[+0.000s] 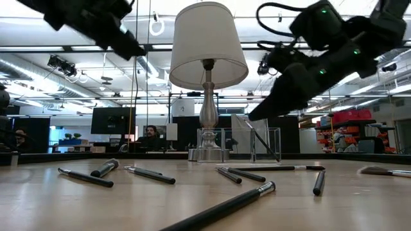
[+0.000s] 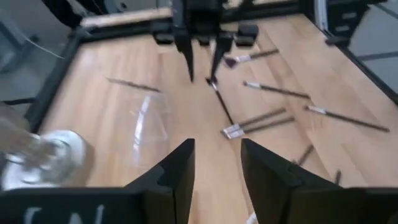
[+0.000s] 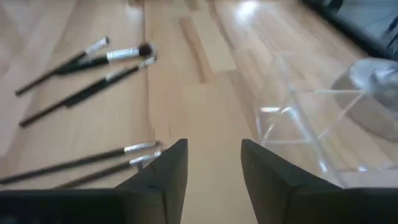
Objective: Put items in baskets/containers
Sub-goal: Put the black eyeshadow brush into the transparent organizer
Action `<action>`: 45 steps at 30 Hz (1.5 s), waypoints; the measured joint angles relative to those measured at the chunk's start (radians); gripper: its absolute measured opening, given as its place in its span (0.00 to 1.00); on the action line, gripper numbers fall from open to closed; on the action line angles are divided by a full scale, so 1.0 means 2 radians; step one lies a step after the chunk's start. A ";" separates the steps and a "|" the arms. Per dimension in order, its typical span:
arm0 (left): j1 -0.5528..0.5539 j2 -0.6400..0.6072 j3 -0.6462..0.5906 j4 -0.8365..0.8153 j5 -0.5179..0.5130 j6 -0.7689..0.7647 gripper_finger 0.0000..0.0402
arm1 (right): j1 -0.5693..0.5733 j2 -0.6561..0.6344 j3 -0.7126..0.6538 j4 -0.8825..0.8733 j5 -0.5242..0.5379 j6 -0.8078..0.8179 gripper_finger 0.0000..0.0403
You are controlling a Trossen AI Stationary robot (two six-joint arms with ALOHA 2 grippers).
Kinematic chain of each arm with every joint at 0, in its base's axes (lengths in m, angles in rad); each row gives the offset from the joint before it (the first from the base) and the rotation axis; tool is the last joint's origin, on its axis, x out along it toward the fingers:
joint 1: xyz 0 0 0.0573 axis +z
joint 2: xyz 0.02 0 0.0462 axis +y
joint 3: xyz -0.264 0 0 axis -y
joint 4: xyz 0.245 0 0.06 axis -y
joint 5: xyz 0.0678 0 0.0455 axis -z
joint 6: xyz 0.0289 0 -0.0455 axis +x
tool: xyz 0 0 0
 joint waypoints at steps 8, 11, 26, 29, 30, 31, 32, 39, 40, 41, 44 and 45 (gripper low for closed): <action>-0.022 -0.015 -0.173 0.185 0.012 -0.015 0.27 | 0.005 0.040 0.040 0.059 -0.038 -0.008 0.38; -0.031 -0.014 -0.236 0.259 0.014 -0.033 0.26 | 0.006 0.052 0.044 0.073 -0.038 -0.023 0.38; -0.099 -0.004 -0.347 0.381 0.073 -0.163 0.26 | -0.012 0.069 0.046 0.131 -0.055 -0.034 0.38; -0.125 0.003 -0.347 0.415 0.064 -0.146 0.26 | -0.016 0.069 0.046 0.142 -0.069 -0.038 0.38; -0.135 0.005 -0.347 0.429 0.056 -0.143 0.26 | -0.017 0.069 0.046 0.147 -0.071 -0.042 0.38; -0.144 0.009 -0.347 0.441 0.045 -0.141 0.26 | -0.018 0.069 0.046 0.150 -0.072 -0.046 0.38; -0.153 0.012 -0.347 0.445 0.033 -0.141 0.26 | -0.018 0.069 0.046 0.151 -0.072 -0.050 0.38; -0.204 0.041 -0.347 0.475 -0.038 -0.151 0.41 | -0.018 0.069 0.046 0.159 -0.072 -0.065 0.38; -0.211 0.049 -0.347 0.484 -0.046 -0.154 0.43 | -0.019 0.069 0.046 0.159 -0.072 -0.065 0.38; -0.218 0.056 -0.347 0.489 -0.052 -0.155 0.46 | -0.019 0.069 0.046 0.160 -0.072 -0.065 0.38; -0.235 0.082 -0.342 0.525 -0.067 -0.154 0.51 | -0.019 0.069 0.046 0.162 -0.072 -0.066 0.38; -0.239 0.091 -0.336 0.527 -0.073 -0.154 0.51 | -0.019 0.069 0.046 0.162 -0.072 -0.066 0.38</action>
